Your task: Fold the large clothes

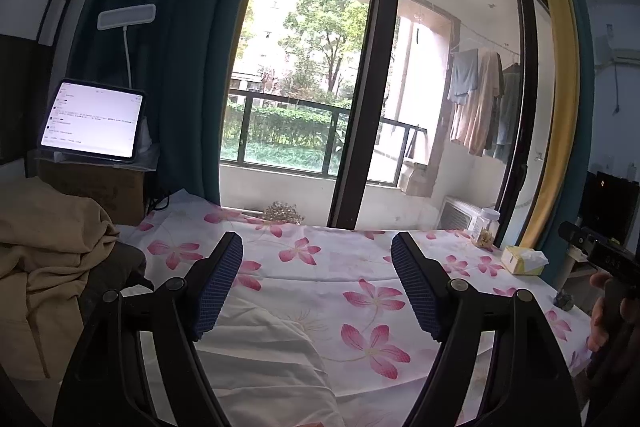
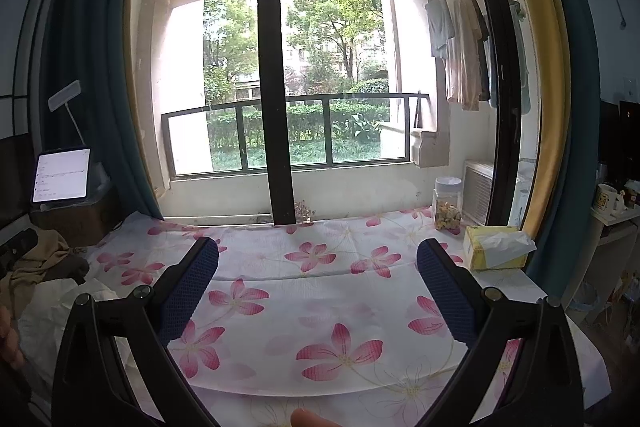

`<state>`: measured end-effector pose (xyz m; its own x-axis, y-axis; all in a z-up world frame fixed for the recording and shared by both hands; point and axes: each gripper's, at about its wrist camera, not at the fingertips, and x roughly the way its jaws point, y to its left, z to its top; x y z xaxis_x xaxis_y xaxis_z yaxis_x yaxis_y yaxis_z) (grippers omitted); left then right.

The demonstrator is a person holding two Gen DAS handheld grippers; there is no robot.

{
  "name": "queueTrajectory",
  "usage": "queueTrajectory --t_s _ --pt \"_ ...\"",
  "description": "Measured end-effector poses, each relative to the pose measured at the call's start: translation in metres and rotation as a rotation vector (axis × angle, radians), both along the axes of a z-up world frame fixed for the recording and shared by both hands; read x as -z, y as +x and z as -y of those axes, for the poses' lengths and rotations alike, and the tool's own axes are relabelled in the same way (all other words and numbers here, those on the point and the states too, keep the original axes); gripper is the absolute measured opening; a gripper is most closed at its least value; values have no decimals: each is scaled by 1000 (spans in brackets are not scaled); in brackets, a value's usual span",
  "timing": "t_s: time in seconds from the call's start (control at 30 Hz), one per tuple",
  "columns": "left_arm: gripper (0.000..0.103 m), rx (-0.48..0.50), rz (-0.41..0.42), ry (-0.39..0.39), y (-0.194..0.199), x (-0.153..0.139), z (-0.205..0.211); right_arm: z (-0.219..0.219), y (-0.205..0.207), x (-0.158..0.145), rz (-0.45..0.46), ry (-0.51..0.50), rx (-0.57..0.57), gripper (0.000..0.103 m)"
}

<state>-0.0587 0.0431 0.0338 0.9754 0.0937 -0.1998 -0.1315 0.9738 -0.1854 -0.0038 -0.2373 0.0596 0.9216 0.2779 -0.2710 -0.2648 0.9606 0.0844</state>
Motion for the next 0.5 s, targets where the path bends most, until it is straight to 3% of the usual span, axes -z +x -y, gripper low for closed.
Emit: queueTrajectory --t_s 0.1,0.5 --pt "80 43 11 -16 -1 -1 -1 1 1 1 -6 7 1 99" --pt "80 39 9 5 0 -1 1 -1 2 2 -17 3 1 99"
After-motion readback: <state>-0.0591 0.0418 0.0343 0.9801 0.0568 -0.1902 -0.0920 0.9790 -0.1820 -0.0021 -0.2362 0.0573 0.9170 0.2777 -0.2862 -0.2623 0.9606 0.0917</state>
